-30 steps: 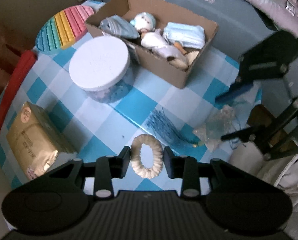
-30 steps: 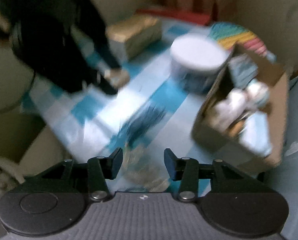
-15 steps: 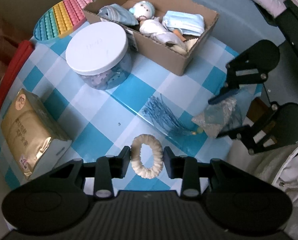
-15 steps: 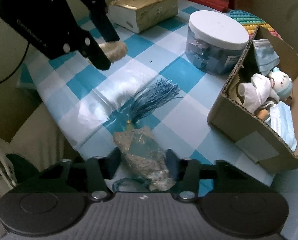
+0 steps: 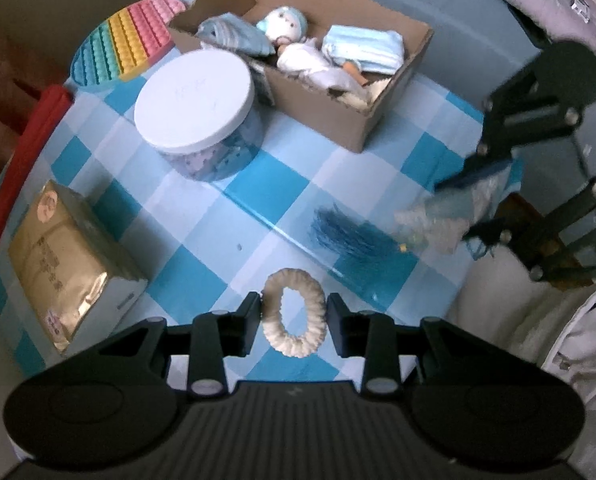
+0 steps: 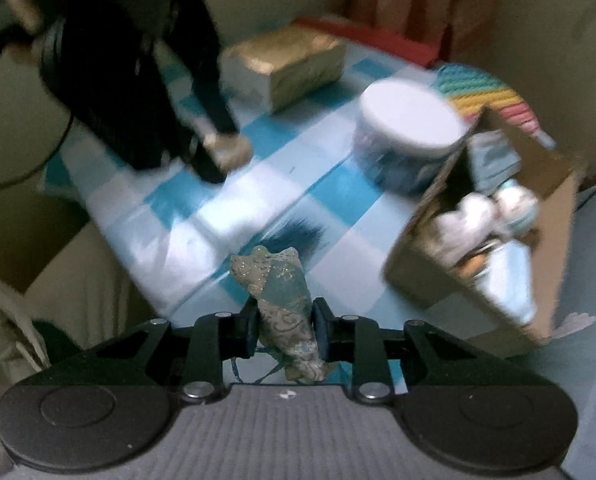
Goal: Organize soft objects
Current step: 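Lower the sachet and rope ring into the box and open both grippers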
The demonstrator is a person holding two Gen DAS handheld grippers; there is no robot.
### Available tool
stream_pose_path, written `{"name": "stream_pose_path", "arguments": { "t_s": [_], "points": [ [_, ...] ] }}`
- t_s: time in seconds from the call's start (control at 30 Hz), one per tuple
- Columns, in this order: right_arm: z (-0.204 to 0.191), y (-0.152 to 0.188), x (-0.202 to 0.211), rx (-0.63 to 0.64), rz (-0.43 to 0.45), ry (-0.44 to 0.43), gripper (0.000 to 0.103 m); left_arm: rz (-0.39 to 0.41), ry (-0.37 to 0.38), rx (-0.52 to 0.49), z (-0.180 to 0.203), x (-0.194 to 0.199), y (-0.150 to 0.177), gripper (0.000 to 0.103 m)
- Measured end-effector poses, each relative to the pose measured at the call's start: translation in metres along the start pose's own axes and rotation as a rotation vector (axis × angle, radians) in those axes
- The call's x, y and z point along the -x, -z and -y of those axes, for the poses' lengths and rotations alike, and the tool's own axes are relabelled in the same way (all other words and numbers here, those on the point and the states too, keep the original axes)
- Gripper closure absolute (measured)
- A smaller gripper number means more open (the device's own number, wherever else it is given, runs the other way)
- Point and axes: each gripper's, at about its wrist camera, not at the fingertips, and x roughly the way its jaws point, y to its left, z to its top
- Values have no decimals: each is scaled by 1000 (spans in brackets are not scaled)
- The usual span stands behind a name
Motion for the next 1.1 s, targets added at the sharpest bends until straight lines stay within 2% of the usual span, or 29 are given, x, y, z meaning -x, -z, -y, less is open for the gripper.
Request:
{"name": "stream_pose_path", "arguments": {
  "t_s": [0.27,0.4,0.6,0.8,0.87,1.0,1.1],
  "points": [
    [42,-26,49,-81,139,123,71,59,-1,-34,12,15,-18,68],
    [72,-39,55,-147,181,186,71,80,-6,-42,15,20,-27,68],
    [118,-49,40,-314,168,229,71,97,3,-46,16,20,-39,68],
    [137,-50,5,-409,122,254,71,102,7,-50,15,17,-54,68],
    [140,-50,-3,-417,119,254,66,104,9,-53,14,17,-60,68],
    [142,-42,3,-418,150,242,37,108,-1,-57,10,15,-76,68],
    [143,-32,11,-412,173,221,27,118,-6,-56,4,15,-91,68]
  ]
}}
